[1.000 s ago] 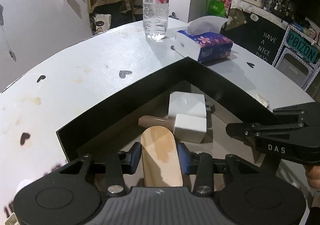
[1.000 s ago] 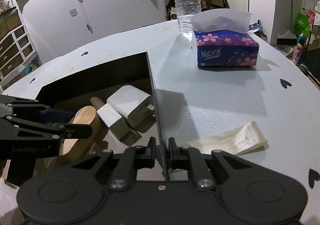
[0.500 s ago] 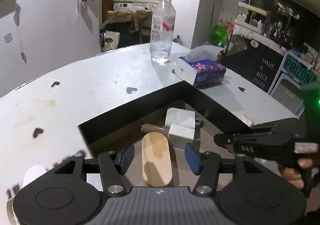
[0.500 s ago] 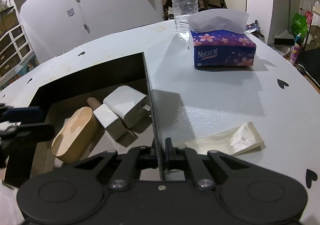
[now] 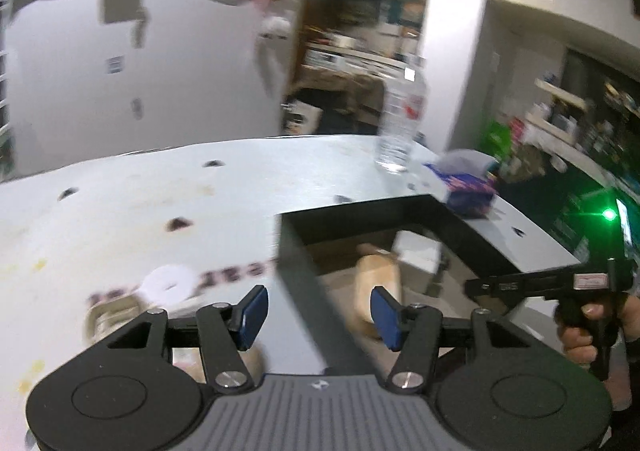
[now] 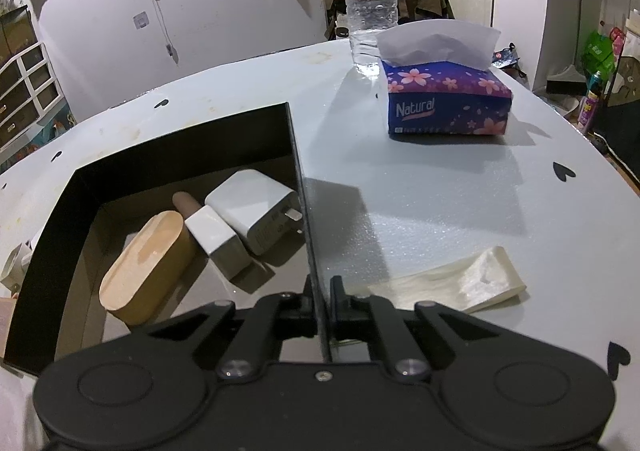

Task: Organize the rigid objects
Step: 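Move the left tool to the brown square wooden tile and grasp it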

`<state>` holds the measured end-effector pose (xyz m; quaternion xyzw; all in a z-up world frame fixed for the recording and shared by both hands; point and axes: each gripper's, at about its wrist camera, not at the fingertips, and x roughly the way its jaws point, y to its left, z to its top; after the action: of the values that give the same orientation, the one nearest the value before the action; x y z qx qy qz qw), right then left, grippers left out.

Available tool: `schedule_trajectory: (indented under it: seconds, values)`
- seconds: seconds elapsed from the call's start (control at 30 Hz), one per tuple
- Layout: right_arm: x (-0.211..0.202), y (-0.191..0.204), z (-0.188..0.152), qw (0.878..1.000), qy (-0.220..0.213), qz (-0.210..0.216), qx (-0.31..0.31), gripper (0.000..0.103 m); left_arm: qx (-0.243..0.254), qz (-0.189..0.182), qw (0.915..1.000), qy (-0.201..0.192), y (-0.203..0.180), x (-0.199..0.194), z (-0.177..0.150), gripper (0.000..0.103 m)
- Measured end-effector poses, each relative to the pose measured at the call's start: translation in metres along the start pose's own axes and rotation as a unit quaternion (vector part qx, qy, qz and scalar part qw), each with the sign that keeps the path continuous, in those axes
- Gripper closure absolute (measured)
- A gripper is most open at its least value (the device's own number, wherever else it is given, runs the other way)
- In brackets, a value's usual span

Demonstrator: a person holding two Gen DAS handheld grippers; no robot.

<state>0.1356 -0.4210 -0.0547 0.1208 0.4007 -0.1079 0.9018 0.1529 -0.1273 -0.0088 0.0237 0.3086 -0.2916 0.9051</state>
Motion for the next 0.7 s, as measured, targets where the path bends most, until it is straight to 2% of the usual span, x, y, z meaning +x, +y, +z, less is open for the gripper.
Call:
schedule_trajectory:
  seconds: [0.27, 0.4, 0.6, 0.7]
  values:
    - [0.001, 0.0, 0.001, 1.0, 0.003, -0.001, 0.0, 0.097, -0.07, 0.06, 0.9957, -0.01, 0.041, -0.026, -0.037, 0.044]
    - [0.002, 0.003, 0.001, 1.0, 0.005, -0.007, -0.006, 0.096, -0.106, 0.084, 0.9909, -0.008, 0.06, -0.033, -0.054, 0.032]
    - [0.002, 0.004, 0.001, 1.0, 0.006, -0.013, -0.007, 0.096, -0.128, 0.119, 0.9846, -0.01, 0.072, -0.036, -0.071, 0.012]
    - [0.002, 0.005, 0.001, 1.0, 0.006, -0.015, -0.007, 0.095, -0.127, 0.128, 0.9835, -0.011, 0.073, -0.031, -0.074, 0.01]
